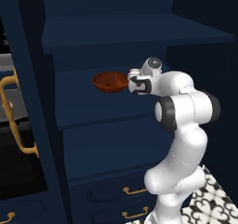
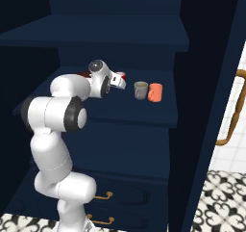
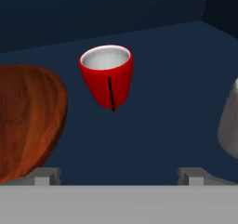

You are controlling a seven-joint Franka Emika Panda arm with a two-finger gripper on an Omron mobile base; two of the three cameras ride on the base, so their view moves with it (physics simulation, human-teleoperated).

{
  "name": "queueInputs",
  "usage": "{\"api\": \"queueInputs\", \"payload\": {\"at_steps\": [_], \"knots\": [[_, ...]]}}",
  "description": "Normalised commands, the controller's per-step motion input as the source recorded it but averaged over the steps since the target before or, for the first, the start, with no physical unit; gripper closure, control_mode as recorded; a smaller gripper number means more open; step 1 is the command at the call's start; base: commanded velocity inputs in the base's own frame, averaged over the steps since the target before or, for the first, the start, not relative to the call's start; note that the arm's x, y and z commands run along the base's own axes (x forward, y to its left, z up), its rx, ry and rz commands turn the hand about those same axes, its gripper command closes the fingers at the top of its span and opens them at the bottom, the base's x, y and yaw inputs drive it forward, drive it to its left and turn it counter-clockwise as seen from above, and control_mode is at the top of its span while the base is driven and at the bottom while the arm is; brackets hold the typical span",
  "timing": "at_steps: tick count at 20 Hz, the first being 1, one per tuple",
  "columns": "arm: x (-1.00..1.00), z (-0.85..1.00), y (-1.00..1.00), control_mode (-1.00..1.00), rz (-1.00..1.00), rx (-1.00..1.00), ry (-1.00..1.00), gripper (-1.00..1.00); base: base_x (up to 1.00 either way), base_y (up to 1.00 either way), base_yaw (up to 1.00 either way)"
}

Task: Gather all objects into one cabinet and sort the glasses and bowls to opposite sides.

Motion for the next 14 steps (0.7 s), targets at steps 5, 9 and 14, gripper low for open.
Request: {"api": "queueInputs", "payload": {"at_steps": [5,9,14], "knots": [[0.37,-0.08,0.0,-1.0,0.04,0.0,0.0,-1.0,0.0,0.0,0.0],[0.32,0.0,0.0,-1.0,0.02,0.0,0.0,-1.0,0.0,0.0,0.0],[0.27,-0.06,-0.03,-1.0,0.0,-0.02,0.0,-1.0,0.0,0.0,0.0]]}}
